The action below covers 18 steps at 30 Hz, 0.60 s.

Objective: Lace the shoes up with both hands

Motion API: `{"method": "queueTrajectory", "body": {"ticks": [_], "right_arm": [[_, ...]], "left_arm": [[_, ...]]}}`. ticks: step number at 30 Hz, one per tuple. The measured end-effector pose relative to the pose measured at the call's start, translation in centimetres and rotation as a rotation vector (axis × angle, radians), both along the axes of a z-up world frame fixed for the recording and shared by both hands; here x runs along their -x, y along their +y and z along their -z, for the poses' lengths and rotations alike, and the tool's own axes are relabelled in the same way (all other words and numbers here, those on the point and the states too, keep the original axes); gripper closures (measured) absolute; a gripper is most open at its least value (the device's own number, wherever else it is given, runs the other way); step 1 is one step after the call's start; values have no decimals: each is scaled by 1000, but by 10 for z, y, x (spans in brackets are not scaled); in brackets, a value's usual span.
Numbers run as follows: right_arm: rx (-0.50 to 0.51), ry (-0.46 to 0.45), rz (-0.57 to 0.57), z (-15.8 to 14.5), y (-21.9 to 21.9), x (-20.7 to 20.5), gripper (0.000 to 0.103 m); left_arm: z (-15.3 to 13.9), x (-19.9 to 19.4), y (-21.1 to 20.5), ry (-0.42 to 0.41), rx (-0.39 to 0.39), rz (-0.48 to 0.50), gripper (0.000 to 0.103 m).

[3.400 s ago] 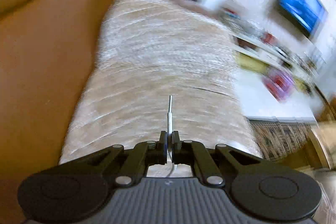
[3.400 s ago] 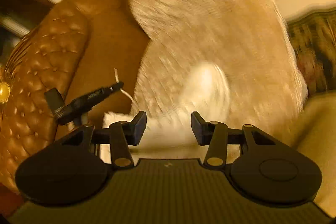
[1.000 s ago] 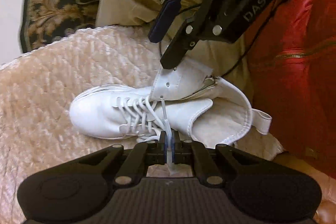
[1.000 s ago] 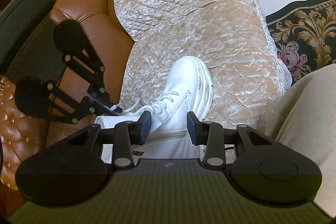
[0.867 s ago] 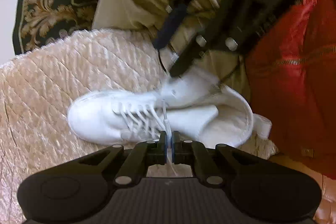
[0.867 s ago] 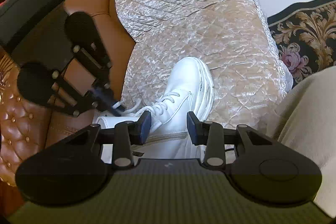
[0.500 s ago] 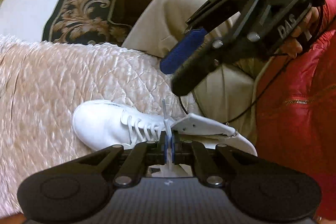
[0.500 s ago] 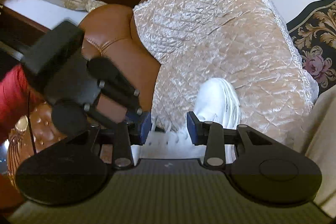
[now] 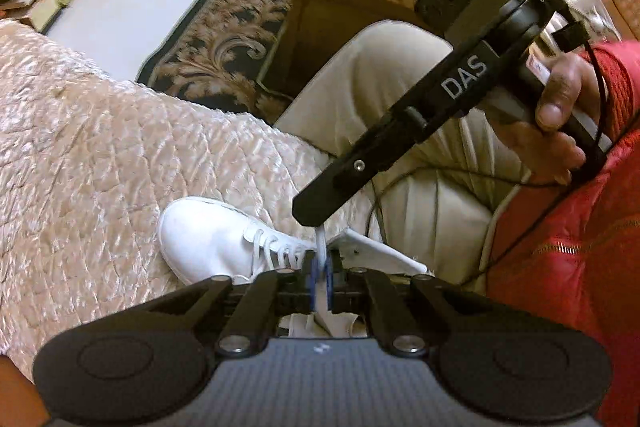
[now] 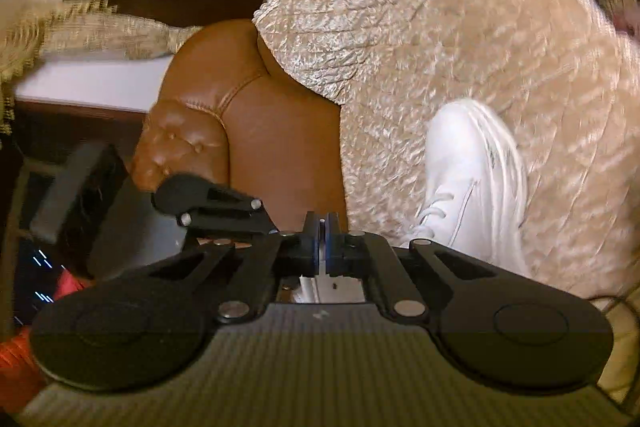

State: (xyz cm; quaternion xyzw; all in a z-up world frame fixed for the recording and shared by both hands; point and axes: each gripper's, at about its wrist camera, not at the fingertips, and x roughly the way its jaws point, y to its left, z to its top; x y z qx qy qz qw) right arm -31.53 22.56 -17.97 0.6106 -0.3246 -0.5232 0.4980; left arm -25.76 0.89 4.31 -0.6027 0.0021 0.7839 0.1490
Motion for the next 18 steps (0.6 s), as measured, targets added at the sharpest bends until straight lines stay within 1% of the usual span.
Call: {"method": "queueTrajectory", "body": {"ticks": [1, 3, 7, 11, 13, 15, 16, 17, 18], "right_arm": [[11, -44, 9, 4, 1, 0, 98], [19, -103, 18, 10, 1, -3, 98], [23, -168, 36, 18, 2, -5, 98], [14, -194, 43, 22, 0, -8, 98], [-6, -195, 55, 22, 0, -9, 95], [-44, -167, 46, 19, 0, -7, 85], [-64, -121, 37, 12, -1, -7, 72], [-61, -59, 17, 3, -2, -9, 67], [-58, 3, -3, -7, -4, -11, 65]], "left_arm": [[0, -2, -1, 15, -3, -20, 99], [-1, -5, -5, 34, -14, -58, 99], [0, -11, -10, 68, -23, -89, 99], [-1, -16, -7, 89, -24, -74, 100], [-1, -17, -4, 81, -1, -60, 100], [-1, -17, -1, 67, 35, -50, 100], [-1, -16, -1, 55, 52, -47, 100], [0, -15, -2, 39, 65, -45, 100], [1, -14, -2, 26, 76, -40, 100]]}}
